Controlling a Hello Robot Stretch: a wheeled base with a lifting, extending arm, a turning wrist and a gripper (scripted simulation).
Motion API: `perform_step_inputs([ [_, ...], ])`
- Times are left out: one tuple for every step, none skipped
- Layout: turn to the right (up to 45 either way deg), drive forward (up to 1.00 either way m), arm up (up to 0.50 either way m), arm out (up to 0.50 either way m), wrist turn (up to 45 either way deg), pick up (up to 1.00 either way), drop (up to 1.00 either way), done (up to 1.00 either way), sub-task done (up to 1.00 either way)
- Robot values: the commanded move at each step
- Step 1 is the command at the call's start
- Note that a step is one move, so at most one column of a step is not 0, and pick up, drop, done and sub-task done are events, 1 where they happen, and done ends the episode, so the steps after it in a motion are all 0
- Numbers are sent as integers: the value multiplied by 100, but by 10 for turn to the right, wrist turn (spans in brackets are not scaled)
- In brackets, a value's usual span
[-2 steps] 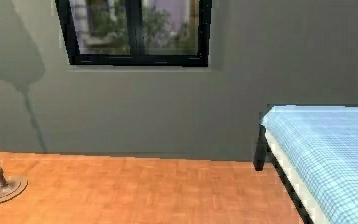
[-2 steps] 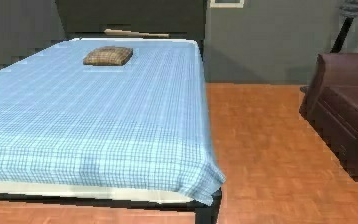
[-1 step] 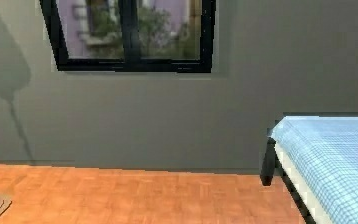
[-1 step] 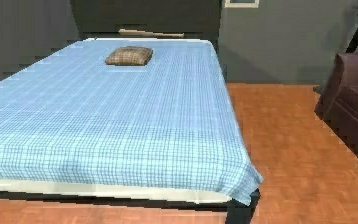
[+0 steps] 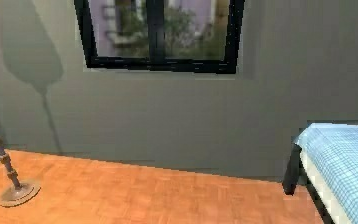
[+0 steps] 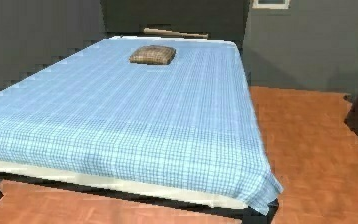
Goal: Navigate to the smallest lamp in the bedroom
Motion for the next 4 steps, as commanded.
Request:
perform_step_inputs([
  [0, 30, 0, 0, 0, 0, 0, 0, 0],
  [-450, 0, 0, 0, 0, 0, 0, 0, 0],
  [-300, 0, 0, 0, 0, 0, 0, 0, 0],
  [0, 100, 0, 0, 0, 0, 0, 0, 0],
])
